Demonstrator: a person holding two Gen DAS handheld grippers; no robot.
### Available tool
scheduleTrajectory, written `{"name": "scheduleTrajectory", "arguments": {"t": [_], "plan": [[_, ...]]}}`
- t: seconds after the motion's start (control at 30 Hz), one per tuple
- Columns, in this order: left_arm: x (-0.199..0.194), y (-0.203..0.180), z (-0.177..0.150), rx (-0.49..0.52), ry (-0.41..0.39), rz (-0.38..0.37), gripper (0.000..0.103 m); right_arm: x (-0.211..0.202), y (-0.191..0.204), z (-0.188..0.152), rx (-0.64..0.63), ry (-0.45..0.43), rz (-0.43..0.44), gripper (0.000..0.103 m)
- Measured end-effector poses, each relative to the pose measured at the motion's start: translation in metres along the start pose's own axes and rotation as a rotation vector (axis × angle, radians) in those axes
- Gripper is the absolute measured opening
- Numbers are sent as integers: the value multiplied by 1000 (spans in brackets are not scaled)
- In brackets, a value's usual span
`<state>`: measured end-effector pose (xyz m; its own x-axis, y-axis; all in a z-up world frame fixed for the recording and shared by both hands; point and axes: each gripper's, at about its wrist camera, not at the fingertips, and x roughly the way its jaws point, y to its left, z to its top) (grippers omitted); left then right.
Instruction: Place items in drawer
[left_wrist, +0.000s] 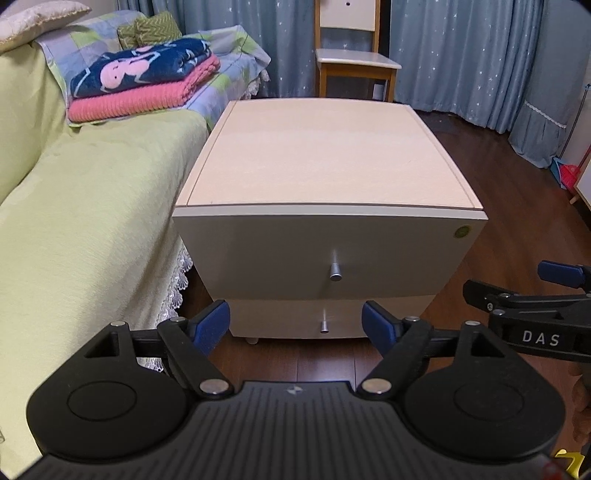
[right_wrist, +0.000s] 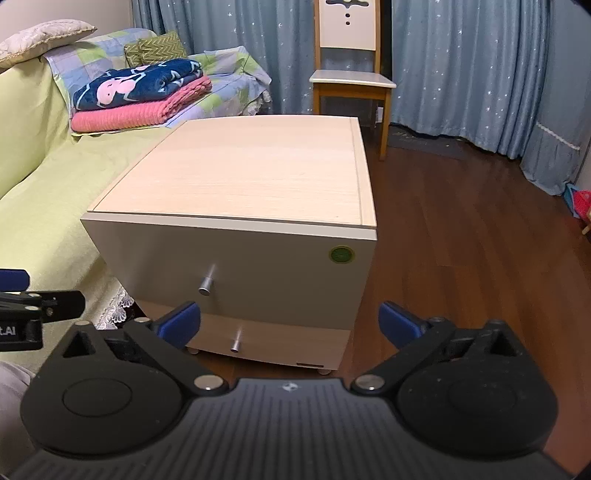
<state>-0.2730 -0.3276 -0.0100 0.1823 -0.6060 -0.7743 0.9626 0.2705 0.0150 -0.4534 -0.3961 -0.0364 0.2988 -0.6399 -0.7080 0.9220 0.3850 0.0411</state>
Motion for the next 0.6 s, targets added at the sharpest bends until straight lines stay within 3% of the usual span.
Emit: {"name": "scheduleTrajectory", "arguments": {"t": [0.27,0.6], "plan": [[-23,-5,-10,-2,-19,7,83,-15,6,-9,-33,-3,-97,102],[-43,-13,-28,32,-37,30,83,-28,2,-21,4,2,-75,102]]}}
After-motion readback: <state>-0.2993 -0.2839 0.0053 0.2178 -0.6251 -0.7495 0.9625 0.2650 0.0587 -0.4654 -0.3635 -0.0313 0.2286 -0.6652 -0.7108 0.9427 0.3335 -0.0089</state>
